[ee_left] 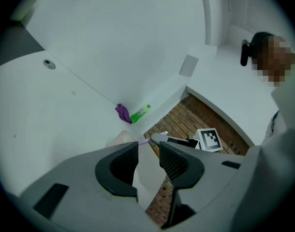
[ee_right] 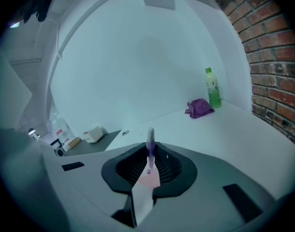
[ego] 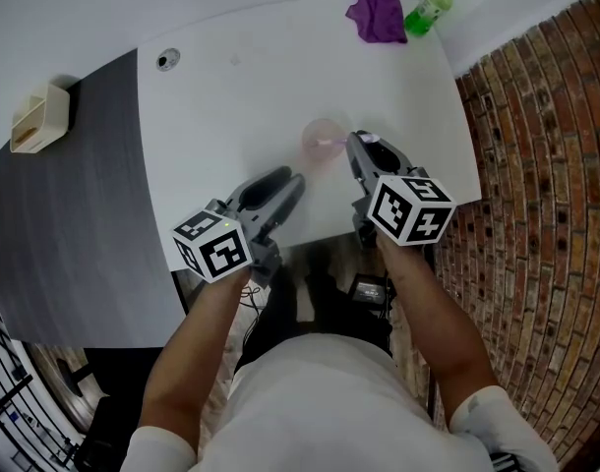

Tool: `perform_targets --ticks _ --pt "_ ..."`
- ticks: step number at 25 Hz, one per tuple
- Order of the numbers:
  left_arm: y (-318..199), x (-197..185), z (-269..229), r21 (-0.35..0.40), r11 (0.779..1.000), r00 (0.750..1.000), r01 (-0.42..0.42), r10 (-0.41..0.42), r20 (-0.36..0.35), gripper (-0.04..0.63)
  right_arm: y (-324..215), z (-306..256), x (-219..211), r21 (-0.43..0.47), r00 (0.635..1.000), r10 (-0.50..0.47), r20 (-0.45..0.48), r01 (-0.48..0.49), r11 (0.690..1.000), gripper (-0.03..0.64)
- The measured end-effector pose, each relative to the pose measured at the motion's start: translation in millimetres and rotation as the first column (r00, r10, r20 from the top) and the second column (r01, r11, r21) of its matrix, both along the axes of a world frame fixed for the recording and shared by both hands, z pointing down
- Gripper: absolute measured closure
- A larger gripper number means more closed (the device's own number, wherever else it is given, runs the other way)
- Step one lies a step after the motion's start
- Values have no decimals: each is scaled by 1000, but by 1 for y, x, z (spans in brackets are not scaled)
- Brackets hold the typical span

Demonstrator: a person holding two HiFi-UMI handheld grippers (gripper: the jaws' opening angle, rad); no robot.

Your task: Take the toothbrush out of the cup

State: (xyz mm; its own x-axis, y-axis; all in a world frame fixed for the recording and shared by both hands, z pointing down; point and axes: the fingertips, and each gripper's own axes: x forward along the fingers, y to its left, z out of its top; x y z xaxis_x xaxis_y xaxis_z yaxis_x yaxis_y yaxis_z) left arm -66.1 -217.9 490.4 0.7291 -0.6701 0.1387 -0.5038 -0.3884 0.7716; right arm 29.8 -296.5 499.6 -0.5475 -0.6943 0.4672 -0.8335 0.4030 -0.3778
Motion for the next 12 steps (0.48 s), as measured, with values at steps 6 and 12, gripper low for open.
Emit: perform_targets --ticks 6,12 --pt "3 -4 -5 10 1000 1000 11 -11 -3 479 2 -7 3 12 1000 7 8 -7 1000 561" --pt "8 -4 -13 27 999 1000 21 -21 -9 479 5 -18 6 30 1000 12 18 -13 999 561"
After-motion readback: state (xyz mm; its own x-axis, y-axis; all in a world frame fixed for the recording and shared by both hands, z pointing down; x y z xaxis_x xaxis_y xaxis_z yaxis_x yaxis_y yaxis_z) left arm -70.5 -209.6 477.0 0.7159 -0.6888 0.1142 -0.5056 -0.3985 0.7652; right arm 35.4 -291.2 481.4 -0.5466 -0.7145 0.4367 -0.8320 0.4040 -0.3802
